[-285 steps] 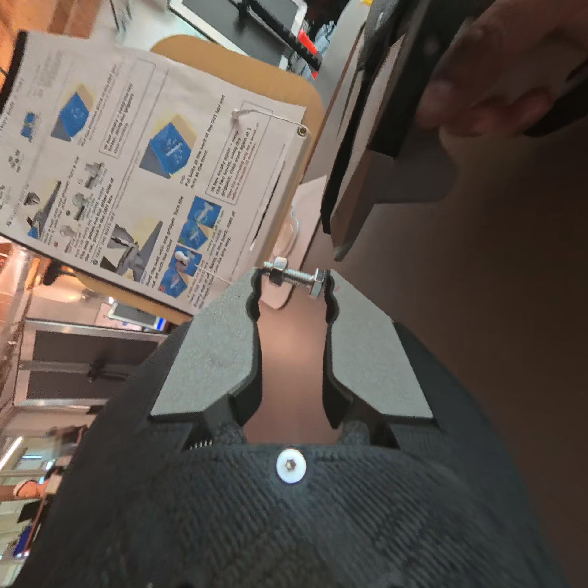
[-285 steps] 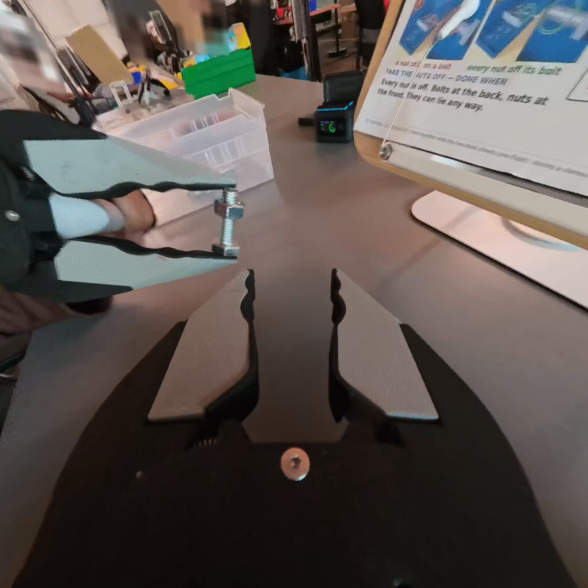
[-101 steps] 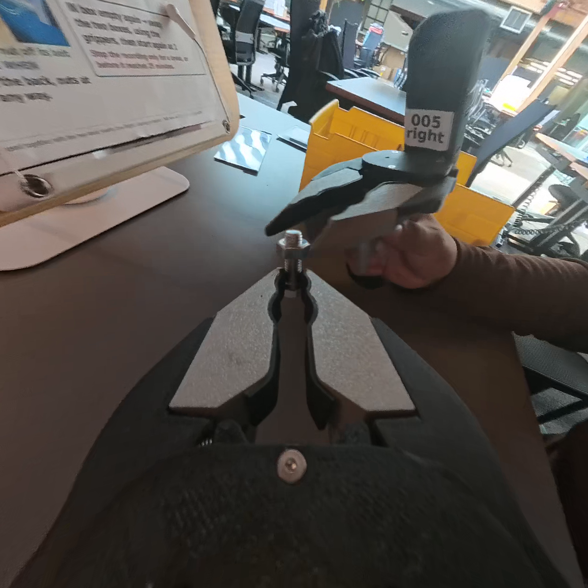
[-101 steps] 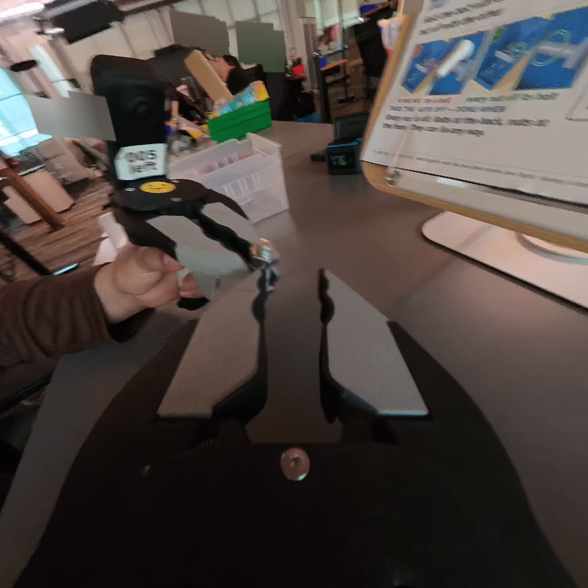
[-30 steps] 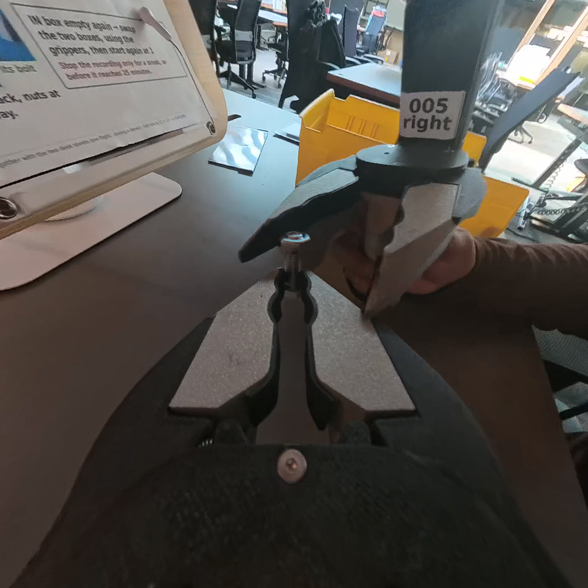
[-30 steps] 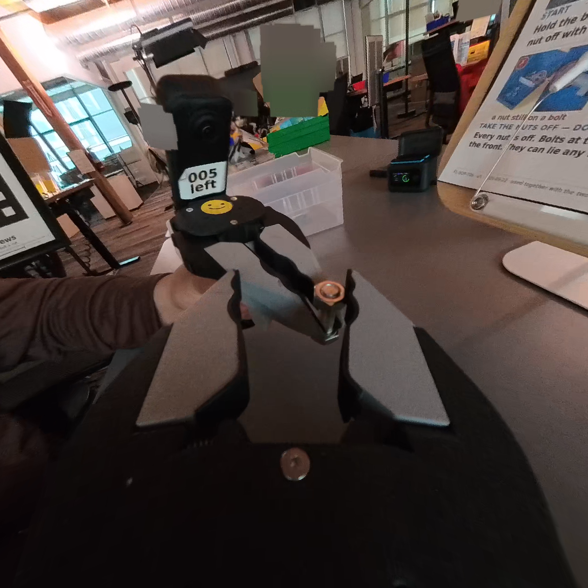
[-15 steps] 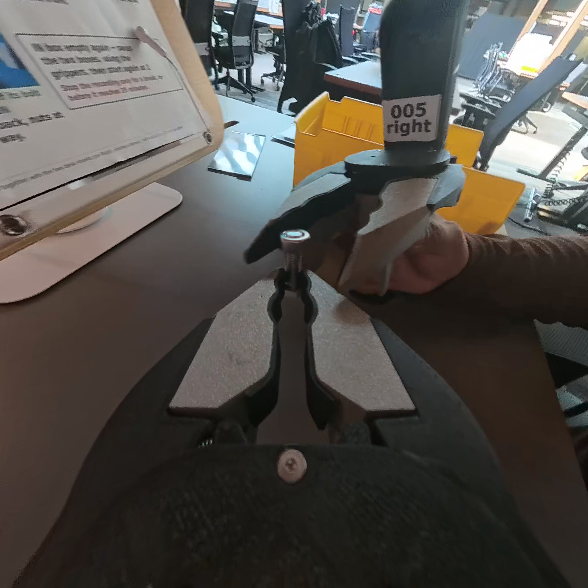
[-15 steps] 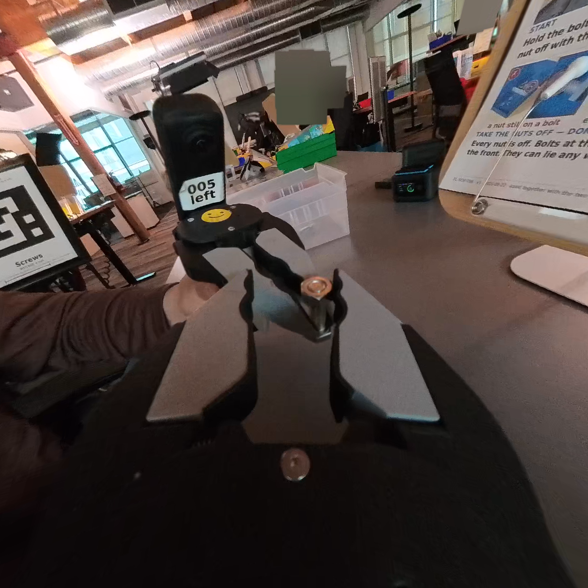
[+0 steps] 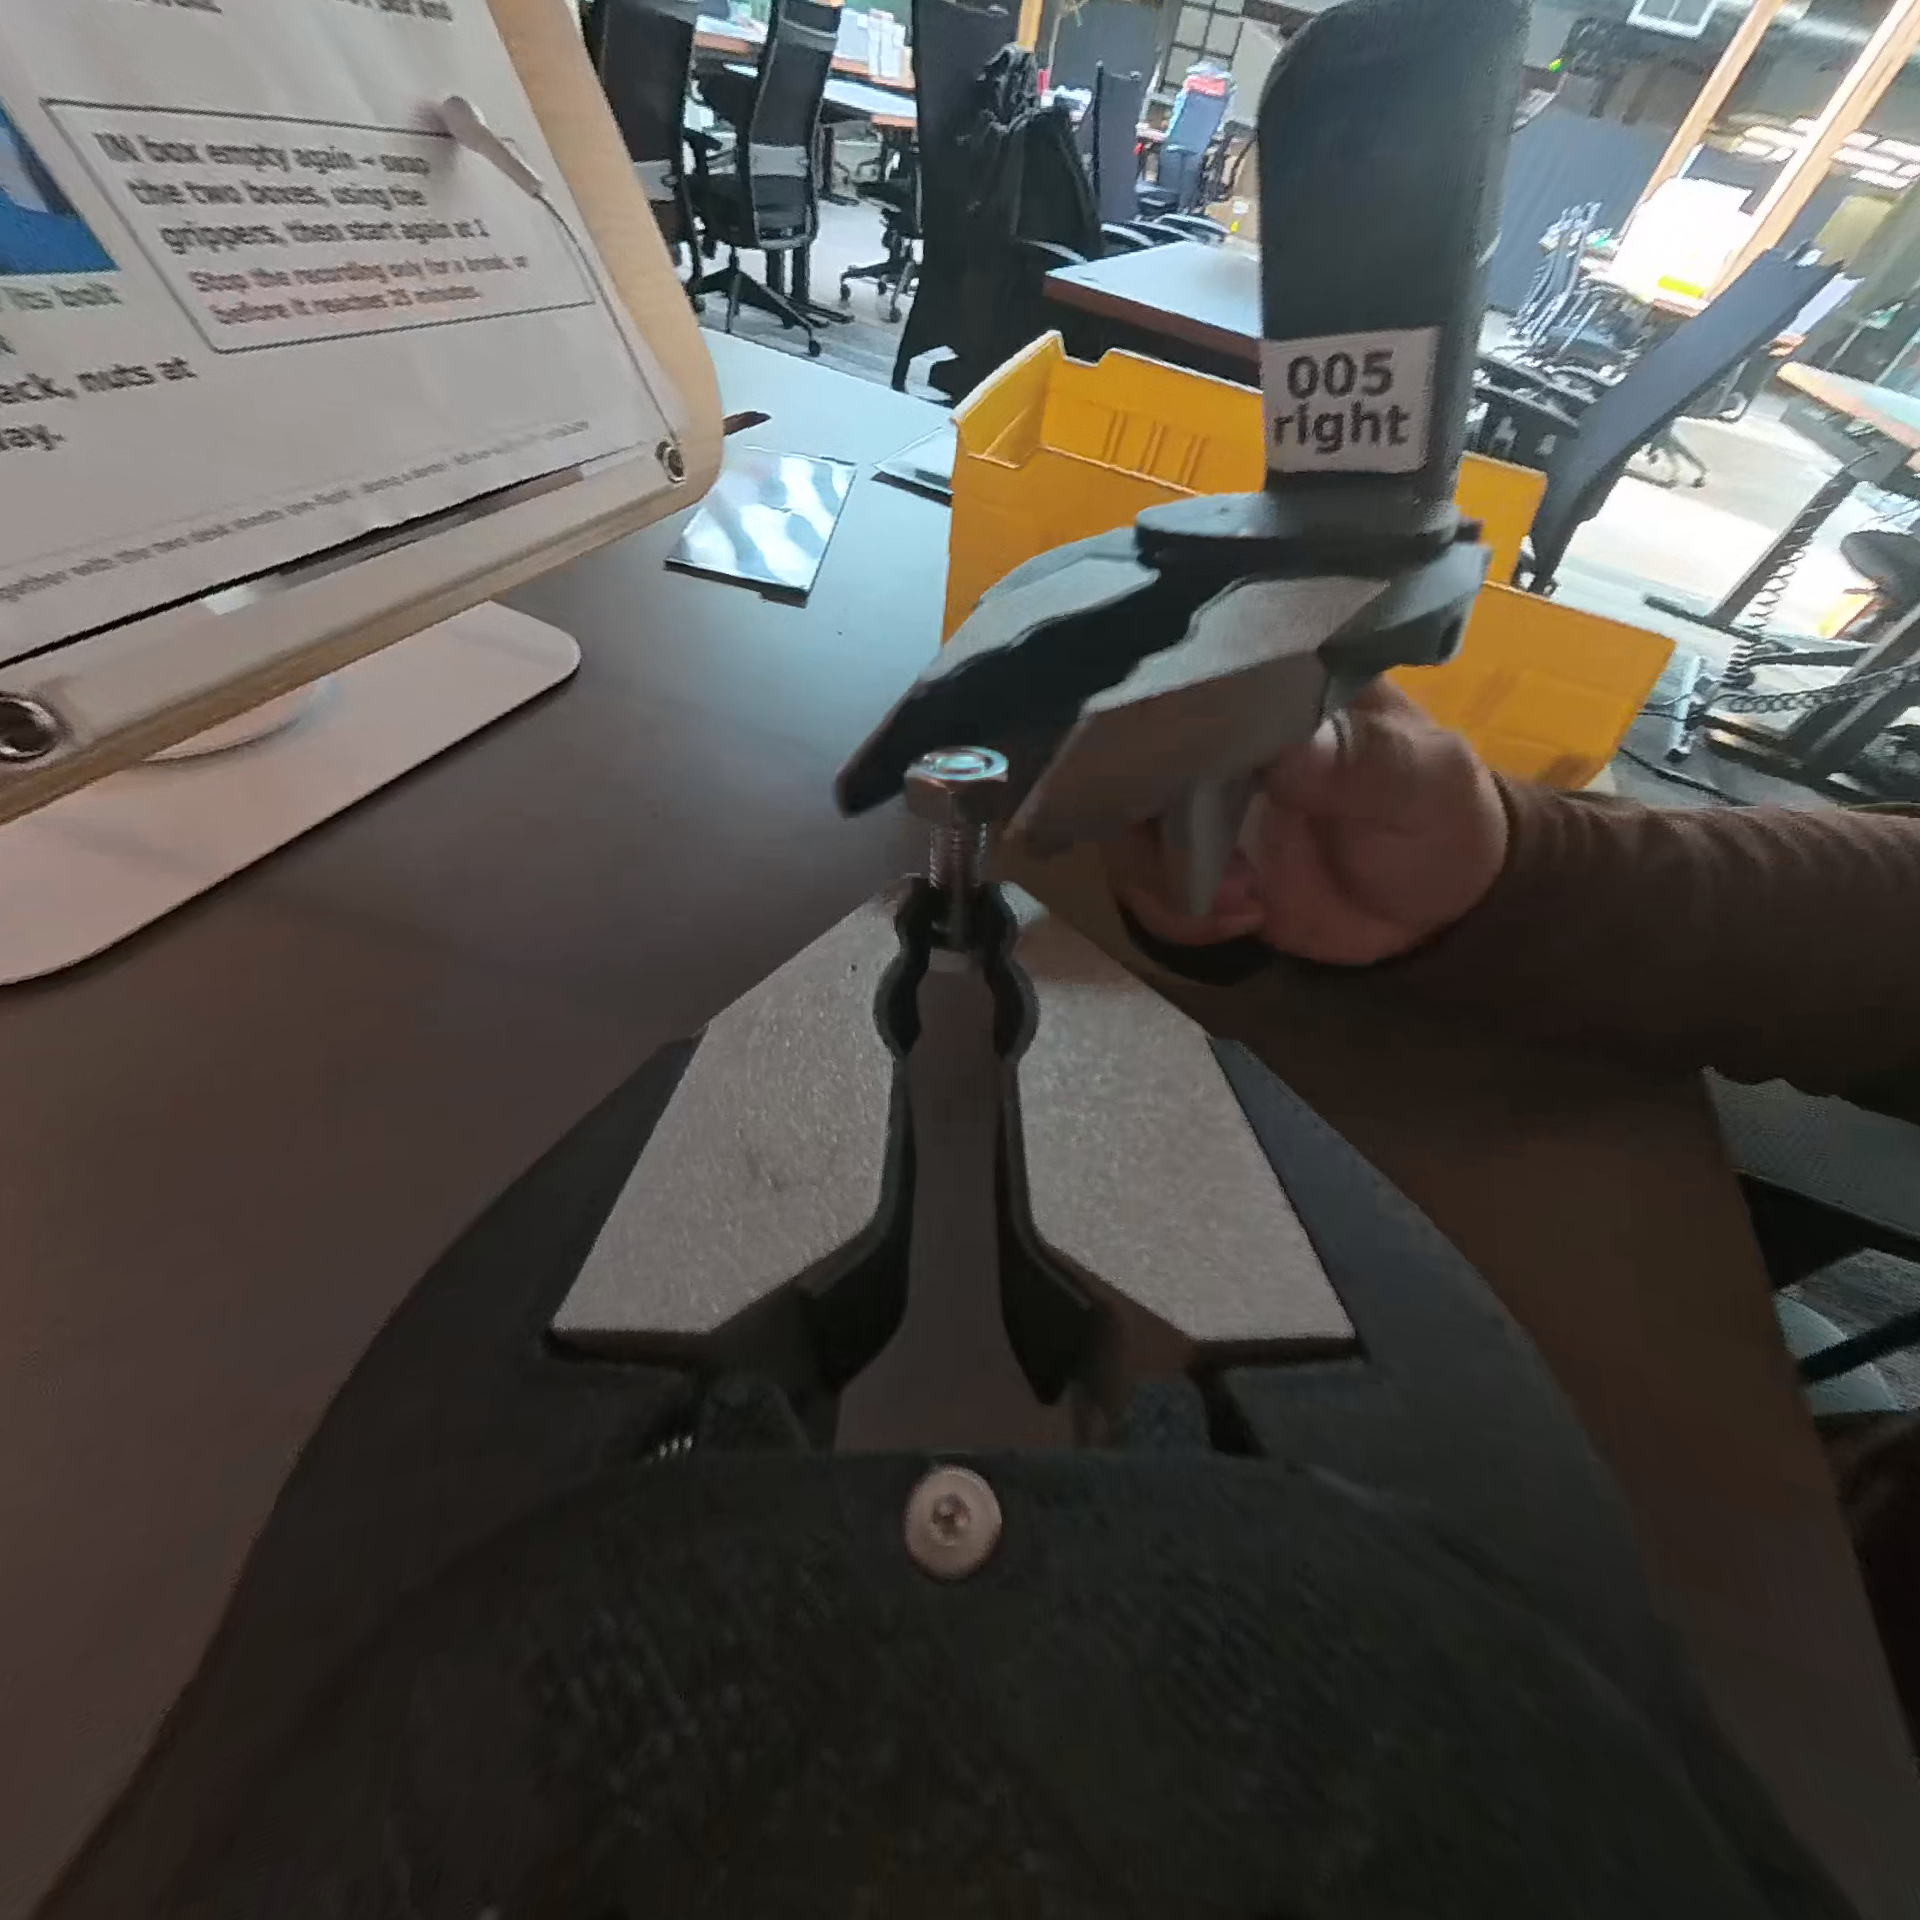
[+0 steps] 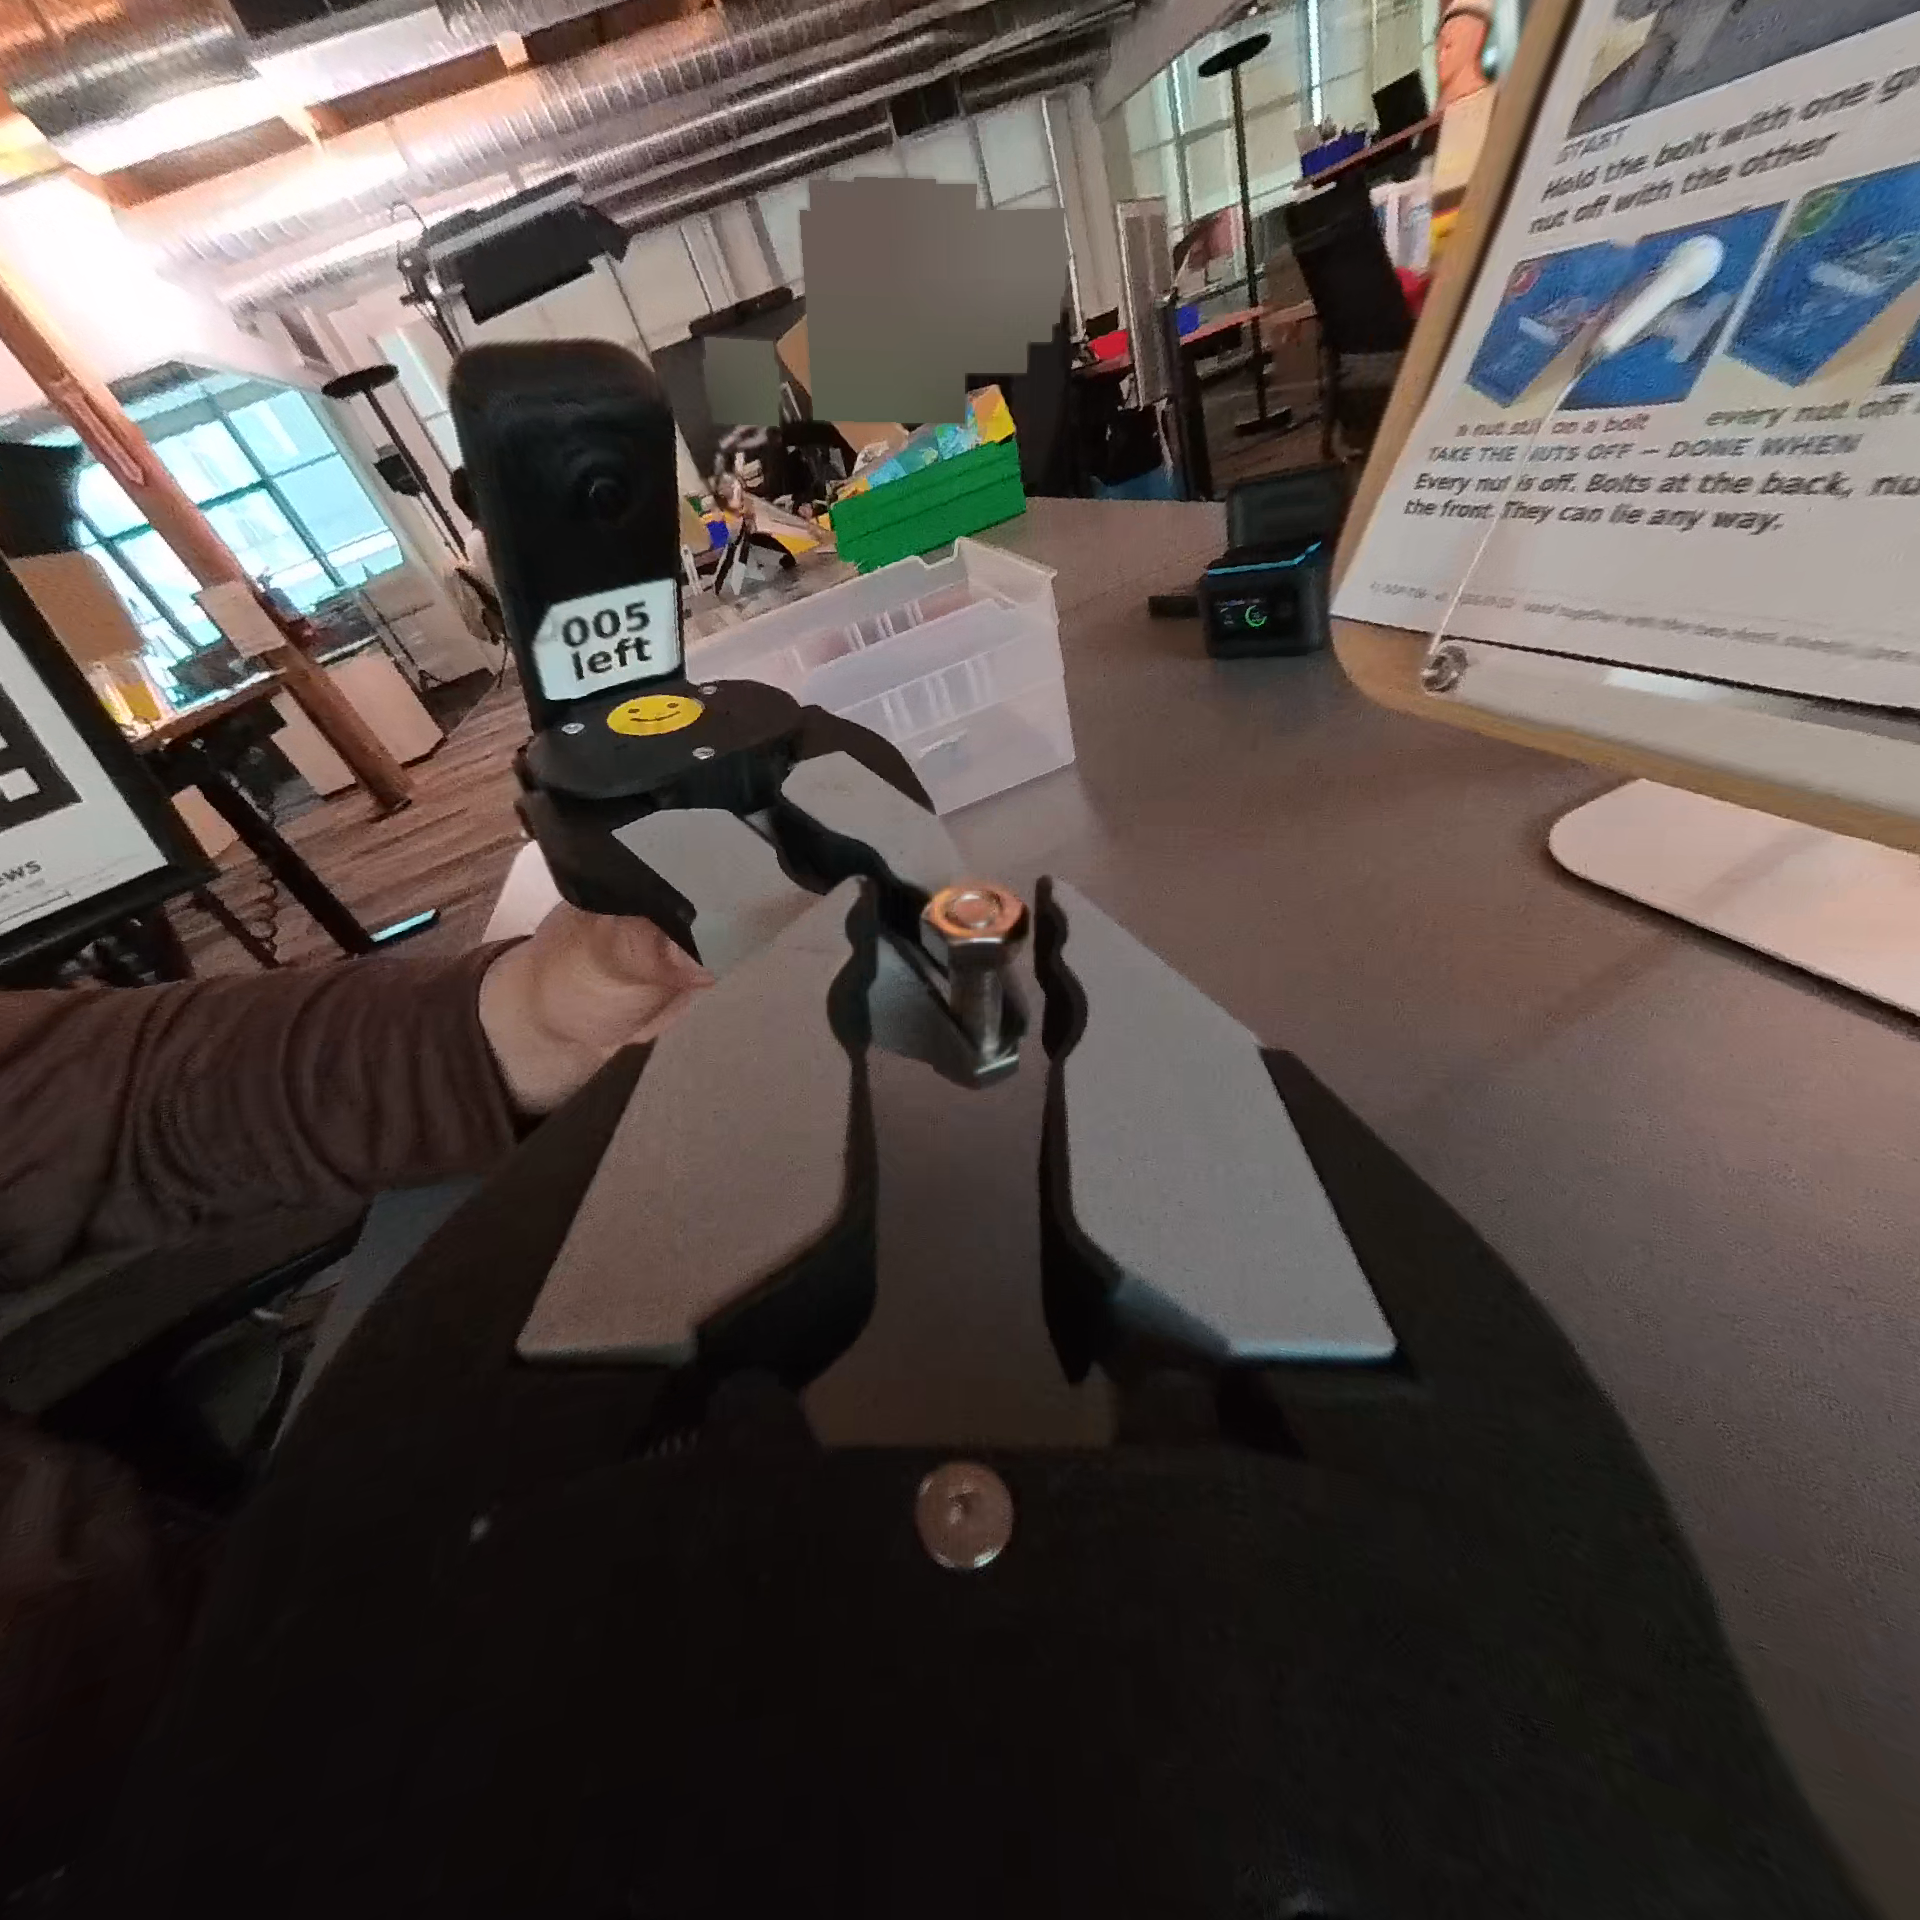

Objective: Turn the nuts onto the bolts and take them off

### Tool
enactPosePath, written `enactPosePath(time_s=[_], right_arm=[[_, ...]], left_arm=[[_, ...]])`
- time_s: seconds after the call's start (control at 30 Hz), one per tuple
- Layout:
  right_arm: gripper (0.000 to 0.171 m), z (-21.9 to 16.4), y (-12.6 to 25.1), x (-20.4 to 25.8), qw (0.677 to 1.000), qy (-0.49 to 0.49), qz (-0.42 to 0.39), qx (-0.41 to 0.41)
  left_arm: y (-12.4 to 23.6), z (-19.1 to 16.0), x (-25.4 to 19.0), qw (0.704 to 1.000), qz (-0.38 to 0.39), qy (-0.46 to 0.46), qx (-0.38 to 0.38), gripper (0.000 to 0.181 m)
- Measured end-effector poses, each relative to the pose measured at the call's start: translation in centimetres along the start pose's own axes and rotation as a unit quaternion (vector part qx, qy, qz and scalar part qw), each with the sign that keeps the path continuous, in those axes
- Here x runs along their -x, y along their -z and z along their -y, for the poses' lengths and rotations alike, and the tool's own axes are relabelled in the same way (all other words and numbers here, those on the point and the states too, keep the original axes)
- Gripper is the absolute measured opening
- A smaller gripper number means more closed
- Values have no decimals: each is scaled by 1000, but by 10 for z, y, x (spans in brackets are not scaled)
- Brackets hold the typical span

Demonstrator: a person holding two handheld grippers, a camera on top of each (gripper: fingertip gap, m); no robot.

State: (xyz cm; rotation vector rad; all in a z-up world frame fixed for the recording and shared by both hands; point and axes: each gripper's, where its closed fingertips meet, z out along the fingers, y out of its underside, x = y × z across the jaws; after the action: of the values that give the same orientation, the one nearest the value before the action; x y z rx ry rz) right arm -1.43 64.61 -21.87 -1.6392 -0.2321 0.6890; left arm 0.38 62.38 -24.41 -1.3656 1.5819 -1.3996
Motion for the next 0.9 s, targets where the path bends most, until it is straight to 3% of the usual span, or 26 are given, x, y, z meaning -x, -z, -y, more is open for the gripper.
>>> enactPosePath(time_s=[0.33, 0.6, 0.9], right_arm=[[30, 2, 8, -15, 999, 9, -40, 1], [34, -12, -12, 5, 999, 37, -8, 31], [24, -4, 3, -5, 999, 40, -26, 19]], left_arm=[[7, -4, 17, 999, 38, -17, 11, 7], [-9, -12, -7, 999, 4, -41, 31, 7], [10, -1, 14, 999, 37, -21, 7, 7]])
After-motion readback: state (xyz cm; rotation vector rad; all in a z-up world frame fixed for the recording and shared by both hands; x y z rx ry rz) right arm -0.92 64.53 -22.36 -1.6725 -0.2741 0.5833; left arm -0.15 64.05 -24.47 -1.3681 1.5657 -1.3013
